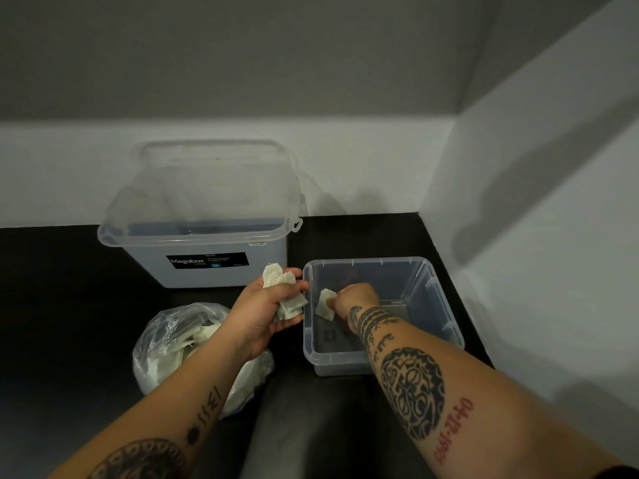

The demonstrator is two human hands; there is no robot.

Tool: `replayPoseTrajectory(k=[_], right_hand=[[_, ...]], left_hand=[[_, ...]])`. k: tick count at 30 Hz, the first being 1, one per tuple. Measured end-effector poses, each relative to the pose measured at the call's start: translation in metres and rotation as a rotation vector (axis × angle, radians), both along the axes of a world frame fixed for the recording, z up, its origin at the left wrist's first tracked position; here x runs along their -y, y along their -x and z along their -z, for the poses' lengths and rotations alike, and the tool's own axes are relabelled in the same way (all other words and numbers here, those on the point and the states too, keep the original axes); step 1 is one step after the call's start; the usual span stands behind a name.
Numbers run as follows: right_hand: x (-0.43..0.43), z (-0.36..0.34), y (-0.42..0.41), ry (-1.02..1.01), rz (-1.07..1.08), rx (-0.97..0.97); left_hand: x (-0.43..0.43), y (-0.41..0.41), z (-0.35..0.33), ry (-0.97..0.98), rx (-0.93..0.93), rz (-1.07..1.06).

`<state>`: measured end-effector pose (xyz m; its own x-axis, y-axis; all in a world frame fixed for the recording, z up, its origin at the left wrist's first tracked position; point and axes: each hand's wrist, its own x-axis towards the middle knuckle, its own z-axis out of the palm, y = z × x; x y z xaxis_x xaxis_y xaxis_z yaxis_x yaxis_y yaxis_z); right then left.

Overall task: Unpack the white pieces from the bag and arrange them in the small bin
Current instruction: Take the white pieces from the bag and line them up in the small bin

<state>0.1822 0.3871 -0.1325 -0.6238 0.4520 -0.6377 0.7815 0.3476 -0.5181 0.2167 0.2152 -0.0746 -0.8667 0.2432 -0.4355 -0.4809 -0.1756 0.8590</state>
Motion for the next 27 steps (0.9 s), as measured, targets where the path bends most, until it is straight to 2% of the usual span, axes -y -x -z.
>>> replayPoseTrajectory(k=[7, 10, 14, 18, 23, 27], right_hand=[[0.008, 0.001, 0.003, -0.048, 0.034, -0.008], [0.006, -0.006, 0.0, -0.051, -0.007, -0.113], [0.007, -0.007, 0.002, -0.101, 0.028, -0.041], [0.009, -0.01, 0.002, -0.143, -0.101, 0.046], [0.01, -0.012, 0.0, -0.248, -0.241, 0.038], [0.012, -0.007, 0.0, -0.165, -0.095, -0.02]], left_hand=[[0.001, 0.0, 0.002, -0.016, -0.001, 0.001], [0.001, -0.001, 0.003, -0.014, -0.001, -0.003], [0.001, -0.002, 0.002, -0.028, 0.003, -0.009], [0.004, -0.003, 0.002, -0.035, 0.007, -0.003], [0.003, -0.003, 0.002, -0.035, 0.009, -0.018], [0.003, -0.003, 0.004, -0.028, 0.01, -0.022]])
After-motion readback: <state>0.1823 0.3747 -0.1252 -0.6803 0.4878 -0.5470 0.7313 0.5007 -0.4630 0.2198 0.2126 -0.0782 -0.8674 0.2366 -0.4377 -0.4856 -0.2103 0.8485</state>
